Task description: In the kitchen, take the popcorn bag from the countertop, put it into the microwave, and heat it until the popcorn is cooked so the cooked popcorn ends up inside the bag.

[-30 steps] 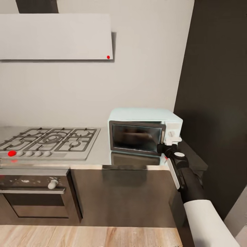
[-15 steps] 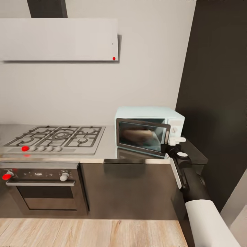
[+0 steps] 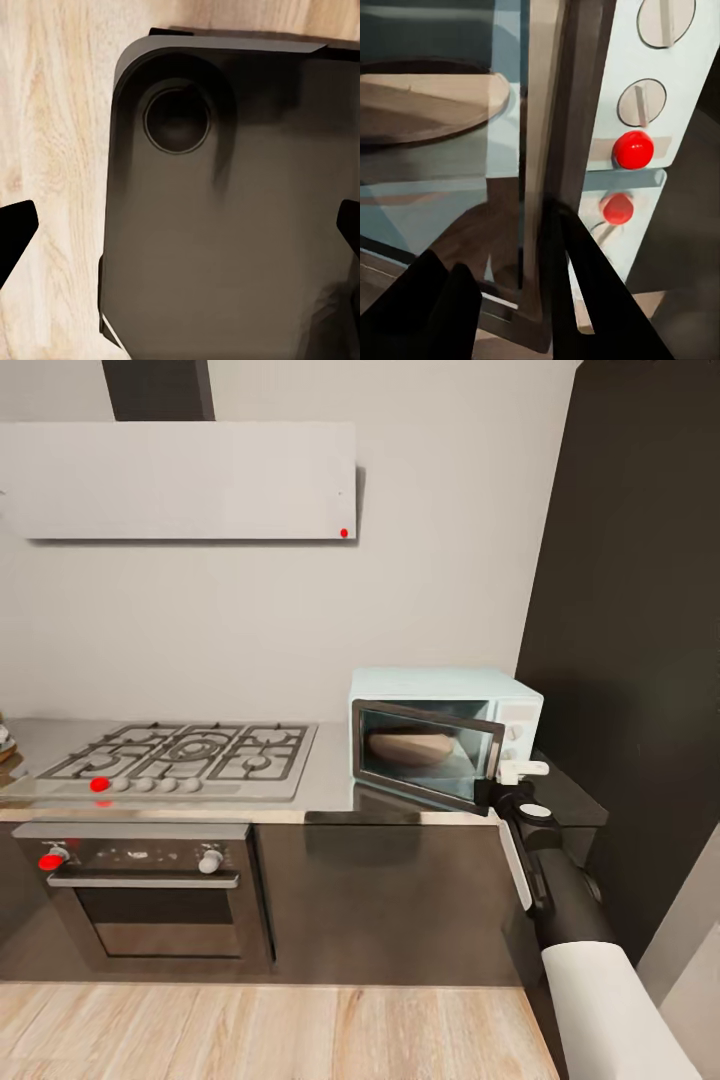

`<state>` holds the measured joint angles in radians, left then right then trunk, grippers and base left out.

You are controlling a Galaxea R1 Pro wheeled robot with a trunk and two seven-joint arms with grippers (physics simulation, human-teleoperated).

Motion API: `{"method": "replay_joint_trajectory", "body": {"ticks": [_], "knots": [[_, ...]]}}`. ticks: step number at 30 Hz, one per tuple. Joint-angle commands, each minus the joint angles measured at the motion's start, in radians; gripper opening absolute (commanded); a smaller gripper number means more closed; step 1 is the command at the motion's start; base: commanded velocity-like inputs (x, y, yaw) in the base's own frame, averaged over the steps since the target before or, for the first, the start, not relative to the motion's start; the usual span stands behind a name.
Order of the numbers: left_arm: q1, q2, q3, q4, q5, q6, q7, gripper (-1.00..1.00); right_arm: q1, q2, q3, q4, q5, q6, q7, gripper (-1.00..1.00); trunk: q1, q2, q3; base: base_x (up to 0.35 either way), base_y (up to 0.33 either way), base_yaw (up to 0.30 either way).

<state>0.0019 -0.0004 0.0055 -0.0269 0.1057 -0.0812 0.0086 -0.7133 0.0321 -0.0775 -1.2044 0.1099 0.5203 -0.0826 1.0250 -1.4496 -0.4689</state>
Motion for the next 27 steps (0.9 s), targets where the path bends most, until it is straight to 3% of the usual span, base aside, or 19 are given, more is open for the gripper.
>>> {"method": "replay_joint_trajectory", "body": {"ticks": [1,2,3,11,14,16,17,19,23,25,27], "knots": [[0.0,0.0,-0.001,-0.001,0.009,-0.002,0.0,1.0,0.0,0.001,0.052,0.0,-0.018,0.004,0.017,-1.0,0.0,0.0,-0.001,-0.005,0.003,0.0],[0.0,-0.001,-0.001,-0.001,0.009,-0.002,0.0,1.0,0.0,0.001,0.052,0.0,-0.018,0.004,0.017,-1.0,0.0,0.0,-0.001,-0.002,0.001,0.0],[0.0,0.001,-0.001,-0.001,0.009,-0.002,0.0,1.0,0.0,0.002,0.052,0.0,-0.018,0.004,0.017,1.0,0.0,0.0,-0.001,-0.001,0.001,0.0],[0.0,0.002,-0.001,-0.001,0.009,-0.002,0.001,1.0,0.0,0.001,0.053,-0.001,-0.018,0.019,0.022,1.0,0.0,0.0,-0.001,0.0,0.0,0.0],[0.0,0.002,-0.002,-0.001,0.009,-0.002,0.001,1.0,0.001,-0.005,0.052,0.001,-0.021,0.09,0.027,1.0,0.0,0.0,-0.001,0.0,0.0,0.0],[0.0,0.002,-0.002,-0.001,0.009,-0.002,0.0,1.0,0.004,-0.04,0.053,0.003,-0.021,0.113,0.027,1.0,0.0,0.0,-0.001,0.0,0.0,0.0],[0.0,0.002,-0.002,-0.001,0.009,-0.002,0.001,1.0,0.017,-0.075,0.052,0.009,-0.023,0.124,0.027,1.0,0.0,0.0,-0.001,0.0,0.0,0.0],[0.0,0.002,-0.002,-0.001,0.009,-0.002,0.0,1.0,0.03,-0.116,0.052,0.026,-0.025,0.13,0.027,1.0,0.0,0.0,-0.001,0.0,0.0,0.0],[0.0,0.002,-0.003,-0.001,0.009,-0.002,0.001,1.0,0.036,-0.186,0.05,0.039,-0.026,0.132,0.026,1.0,0.0,0.0,-0.001,0.0,0.0,0.0],[0.0,0.002,-0.004,-0.001,0.009,-0.002,0.001,1.0,0.037,-0.227,0.02,0.04,-0.028,0.132,0.027,1.0,0.0,0.0,-0.001,0.0,0.0,0.0],[0.0,0.003,-0.004,-0.001,0.009,-0.002,0.001,1.0,0.037,-0.242,-0.035,0.037,-0.029,0.132,0.034,1.0,0.0,0.0,-0.001,0.0,0.0,0.0]]}}
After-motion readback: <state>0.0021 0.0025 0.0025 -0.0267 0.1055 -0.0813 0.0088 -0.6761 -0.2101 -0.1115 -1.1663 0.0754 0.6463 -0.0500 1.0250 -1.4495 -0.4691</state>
